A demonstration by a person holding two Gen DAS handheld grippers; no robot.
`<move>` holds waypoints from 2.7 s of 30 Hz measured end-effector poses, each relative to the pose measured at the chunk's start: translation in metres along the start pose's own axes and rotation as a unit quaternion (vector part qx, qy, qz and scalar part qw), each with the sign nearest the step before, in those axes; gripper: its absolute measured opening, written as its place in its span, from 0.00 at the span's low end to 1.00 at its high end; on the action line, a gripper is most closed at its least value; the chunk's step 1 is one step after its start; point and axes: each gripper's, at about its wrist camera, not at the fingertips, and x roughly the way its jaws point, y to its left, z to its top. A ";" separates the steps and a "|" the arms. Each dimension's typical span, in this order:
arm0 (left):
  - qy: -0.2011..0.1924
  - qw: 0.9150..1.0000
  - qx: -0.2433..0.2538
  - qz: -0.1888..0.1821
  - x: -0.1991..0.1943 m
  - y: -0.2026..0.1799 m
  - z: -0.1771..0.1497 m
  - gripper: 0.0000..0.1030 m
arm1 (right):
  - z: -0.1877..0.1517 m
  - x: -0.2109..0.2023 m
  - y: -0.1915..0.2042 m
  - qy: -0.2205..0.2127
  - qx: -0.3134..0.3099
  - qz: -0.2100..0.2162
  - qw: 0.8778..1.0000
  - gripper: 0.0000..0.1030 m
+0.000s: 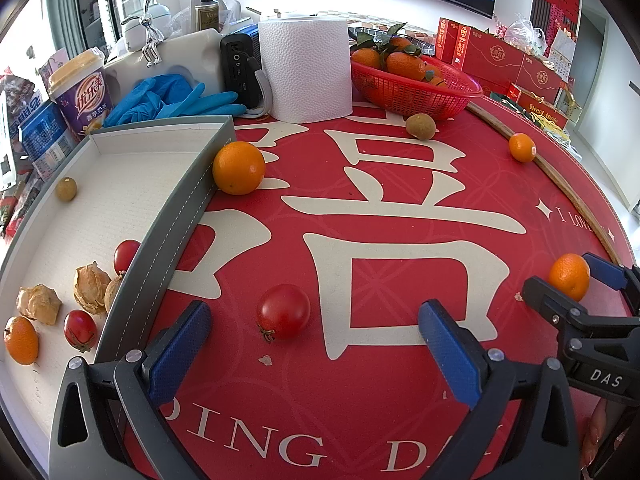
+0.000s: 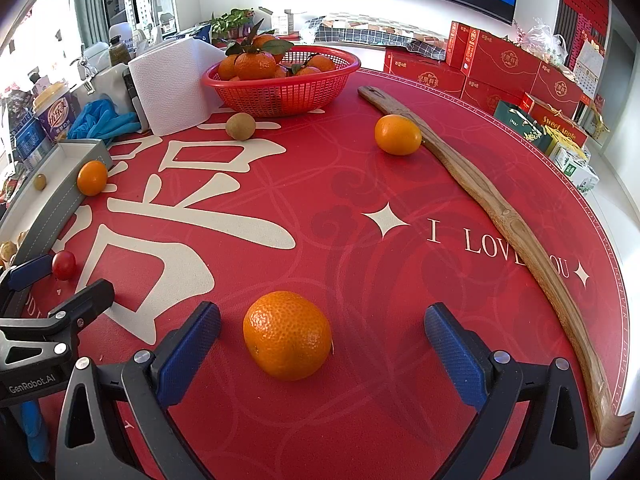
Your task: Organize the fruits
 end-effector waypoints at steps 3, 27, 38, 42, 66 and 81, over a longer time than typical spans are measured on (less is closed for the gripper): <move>0.000 1.000 0.000 0.000 0.000 0.000 0.000 1.00 | 0.000 0.000 0.000 0.000 0.000 0.000 1.000 0.99; -0.019 1.000 0.016 -0.011 -0.015 -0.016 -0.006 0.37 | -0.005 -0.010 0.007 -0.015 -0.014 0.011 1.000 0.80; -0.005 1.000 0.010 -0.029 -0.027 -0.010 -0.008 0.23 | -0.005 -0.019 0.001 -0.001 0.016 0.084 0.996 0.34; -0.014 0.999 0.009 -0.029 -0.035 -0.007 -0.005 0.23 | -0.004 -0.020 0.004 0.006 0.017 0.094 0.995 0.34; -0.080 0.995 -0.055 0.035 -0.074 0.089 0.015 0.23 | 0.048 -0.042 0.111 -0.010 -0.073 0.155 0.985 0.34; -0.066 0.983 -0.120 0.124 -0.063 0.179 0.013 0.23 | 0.092 -0.025 0.225 0.017 -0.137 0.221 0.965 0.34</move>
